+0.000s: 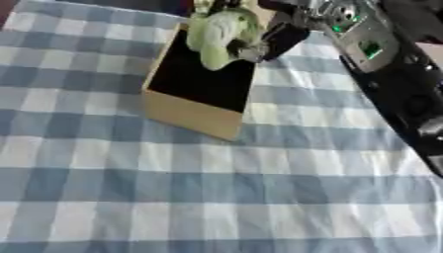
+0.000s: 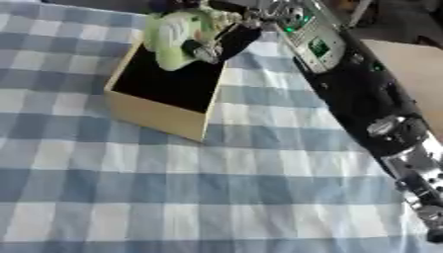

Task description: Pick up objects on the table and place them in the box.

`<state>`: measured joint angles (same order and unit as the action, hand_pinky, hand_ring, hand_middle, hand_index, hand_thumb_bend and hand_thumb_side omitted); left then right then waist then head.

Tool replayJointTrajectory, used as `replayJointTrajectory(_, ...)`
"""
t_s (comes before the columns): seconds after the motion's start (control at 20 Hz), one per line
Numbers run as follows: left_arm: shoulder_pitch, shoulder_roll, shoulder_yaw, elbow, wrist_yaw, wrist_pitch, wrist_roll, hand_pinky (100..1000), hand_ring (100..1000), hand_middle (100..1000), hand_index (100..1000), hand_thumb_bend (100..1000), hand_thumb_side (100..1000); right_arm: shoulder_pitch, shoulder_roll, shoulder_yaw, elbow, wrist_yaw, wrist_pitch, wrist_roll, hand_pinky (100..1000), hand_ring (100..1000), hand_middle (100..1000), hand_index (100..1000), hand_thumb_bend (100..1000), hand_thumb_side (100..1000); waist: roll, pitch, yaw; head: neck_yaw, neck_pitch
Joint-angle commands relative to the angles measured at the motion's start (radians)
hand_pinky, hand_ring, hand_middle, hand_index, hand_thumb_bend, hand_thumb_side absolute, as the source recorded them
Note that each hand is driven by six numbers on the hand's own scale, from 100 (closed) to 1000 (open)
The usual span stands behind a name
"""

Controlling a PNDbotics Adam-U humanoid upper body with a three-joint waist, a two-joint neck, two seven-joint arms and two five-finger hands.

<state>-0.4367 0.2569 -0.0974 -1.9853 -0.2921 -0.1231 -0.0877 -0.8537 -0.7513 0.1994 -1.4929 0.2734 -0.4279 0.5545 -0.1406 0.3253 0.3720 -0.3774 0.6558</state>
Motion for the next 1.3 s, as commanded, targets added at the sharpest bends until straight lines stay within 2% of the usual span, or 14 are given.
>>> replayJointTrajectory(0.05,-0.015,0.003,-0.003,-0.015,0.006,-0.002,-0.006,369,650,753,646,100,779,-0.019,-0.008,-0.004,0.025,0.028,-0.006,0.000,596,494,401,643,100,154,0.005,-0.015,0.005,-0.007,-0.015)
replayJointTrajectory(0.3,-0.017,0.001,-0.004,-0.015,0.007,-0.002,-0.010,369,650,754,646,100,781,-0.024,0.008,-0.008,0.076,0.065,-0.017,-0.025,586,494,410,651,100,172,0.001,-0.010,0.011,-0.009,-0.017)
replayJointTrajectory(0.55,-0.018,0.000,-0.006,-0.015,0.008,-0.001,-0.014,368,651,755,646,100,782,-0.027,0.012,-0.004,0.086,0.094,-0.041,-0.056,637,534,462,692,100,161,0.001,-0.007,0.014,-0.009,-0.017)
replayJointTrajectory(0.7,-0.016,-0.001,-0.006,-0.015,0.008,0.000,-0.016,369,652,756,646,100,782,-0.026,0.011,-0.003,0.084,0.111,-0.055,-0.066,689,617,561,767,100,262,0.001,-0.008,0.012,-0.009,-0.015)
replayJointTrajectory(0.75,-0.016,-0.001,-0.006,-0.015,0.008,0.000,-0.017,369,652,756,646,100,782,-0.026,0.011,-0.002,0.080,0.112,-0.063,-0.065,726,688,635,825,100,303,0.001,-0.008,0.011,-0.008,-0.015)
replayJointTrajectory(0.85,-0.015,-0.002,-0.006,-0.015,0.007,0.001,-0.018,369,652,757,646,100,781,-0.025,0.007,0.000,0.069,0.118,-0.079,-0.057,785,778,748,886,100,373,0.002,-0.009,0.009,-0.007,-0.013)
replayJointTrajectory(0.9,-0.014,-0.002,-0.006,-0.015,0.007,0.001,-0.019,369,652,757,646,100,781,-0.025,0.005,0.000,0.063,0.124,-0.087,-0.050,814,805,773,906,100,434,0.002,-0.009,0.008,-0.007,-0.013)
replayJointTrajectory(1.2,-0.012,-0.004,-0.007,-0.015,0.006,0.002,-0.027,369,653,758,646,100,779,-0.024,0.001,-0.001,0.039,0.164,-0.115,-0.001,862,835,808,928,100,582,0.003,-0.012,0.006,-0.006,-0.010)
replayJointTrajectory(1.3,-0.011,-0.004,-0.007,-0.015,0.005,0.003,-0.029,369,654,758,646,100,779,-0.023,-0.001,0.000,0.031,0.169,-0.122,0.010,870,840,812,930,100,590,0.004,-0.013,0.005,-0.005,-0.009)
